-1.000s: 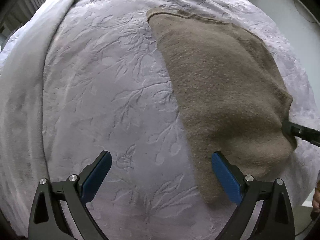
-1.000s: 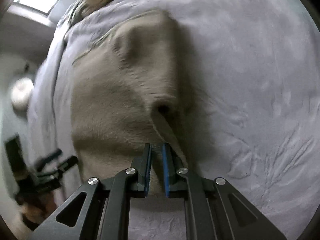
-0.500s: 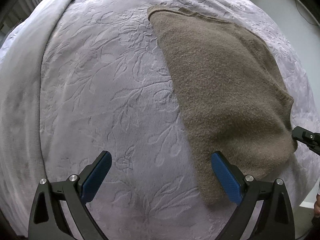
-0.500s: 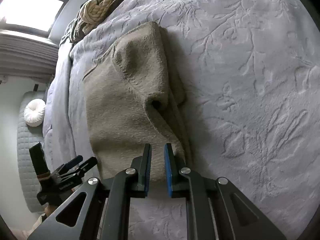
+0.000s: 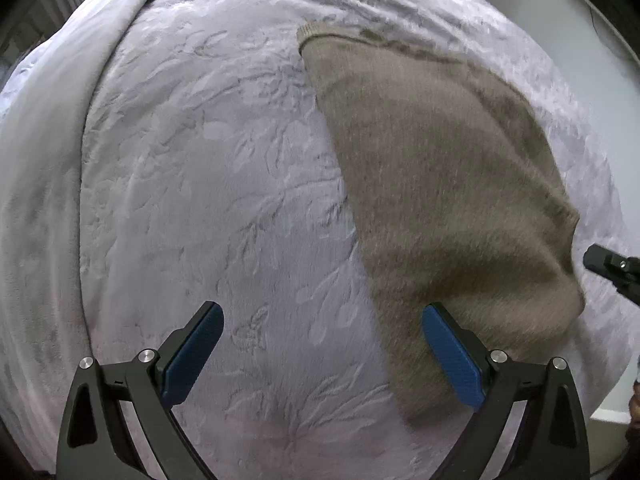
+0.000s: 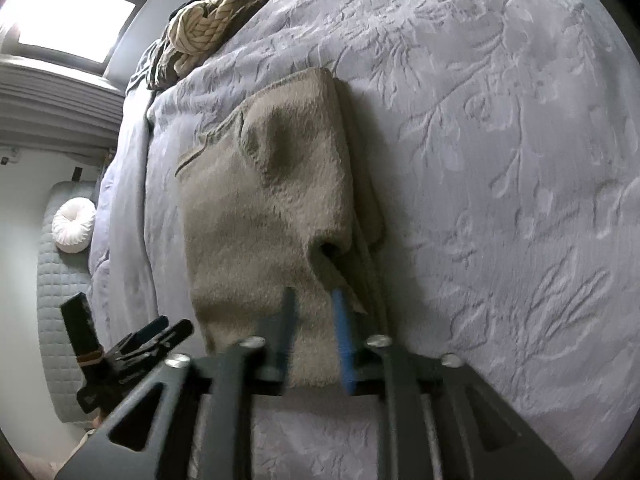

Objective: Fold small clothes

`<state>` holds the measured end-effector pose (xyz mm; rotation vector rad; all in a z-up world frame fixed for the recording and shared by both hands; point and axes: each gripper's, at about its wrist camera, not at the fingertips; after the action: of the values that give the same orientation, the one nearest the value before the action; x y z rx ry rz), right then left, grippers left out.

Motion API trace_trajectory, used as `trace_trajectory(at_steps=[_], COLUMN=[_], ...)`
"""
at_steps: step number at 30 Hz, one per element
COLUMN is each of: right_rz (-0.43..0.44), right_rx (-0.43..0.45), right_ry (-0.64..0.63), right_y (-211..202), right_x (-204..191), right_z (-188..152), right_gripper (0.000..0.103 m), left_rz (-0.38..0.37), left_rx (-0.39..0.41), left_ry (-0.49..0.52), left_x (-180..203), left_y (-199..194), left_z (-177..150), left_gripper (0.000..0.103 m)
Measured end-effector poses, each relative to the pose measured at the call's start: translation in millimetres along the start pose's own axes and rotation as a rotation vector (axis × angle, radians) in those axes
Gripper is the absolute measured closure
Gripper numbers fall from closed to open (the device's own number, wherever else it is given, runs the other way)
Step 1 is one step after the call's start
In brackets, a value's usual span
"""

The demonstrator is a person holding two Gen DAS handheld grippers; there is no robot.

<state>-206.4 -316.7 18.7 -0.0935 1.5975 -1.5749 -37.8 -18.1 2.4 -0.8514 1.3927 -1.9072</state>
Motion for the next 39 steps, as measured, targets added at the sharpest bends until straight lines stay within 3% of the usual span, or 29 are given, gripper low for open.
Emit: trace_trajectory(at_steps=[1, 2, 12, 16, 20, 23, 31, 37, 39], right_rz=[0.0, 0.004, 0.048, 0.113, 0.181, 0.247, 0.373, 0.393, 0.368], right_rx=[0.008, 0.013, -0.04, -0.078, -0.123, -0.169, -0.258, -0.266, -0.268], right_ry=[-0.002, -0.004, -0.004, 0.011, 0.03, 0.03, -0.07, -0.015, 0.0], right_y=[-1, -1, 20, 37, 54, 69, 102, 119, 121], right_x=[0, 1, 17, 29, 40, 41, 4, 7, 6], right_z=[2, 5, 47, 66, 79, 87, 94, 97, 97], right_gripper=[0.037, 0.034, 0.034, 0.034, 0.034, 0.034, 0.032, 0.031, 0.039], left_rz=[-0.009, -0.018, -0.093, -0.199, -0.343, -0.385, -0.444, -0.421, -0.417], left_rx=[0.011, 0.023, 0.028, 0.031, -0.02, -0.061, -0.069, -0.059, -0.054], left_ry=[-0.013, -0.028, -0.123, -0.164, -0.186, -0.157, -0.074, -0.069, -0.067], left_x=[-2, -6, -25, -33, -36, -25, 16, 31, 37], left_y=[-2, -4, 5, 13, 35, 53, 68, 81, 84], left_z=[1, 4, 30, 46, 63, 72, 85, 91, 92], left_gripper=[0.003, 0.003, 0.003, 0.003, 0.003, 0.003, 0.002, 0.002, 0.002])
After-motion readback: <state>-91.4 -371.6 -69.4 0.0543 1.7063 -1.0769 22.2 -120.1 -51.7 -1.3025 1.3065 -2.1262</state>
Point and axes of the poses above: each gripper's, at about its wrist camera, not at the fingertips, and y roughly the way its jaws point, x to its right, z to its top
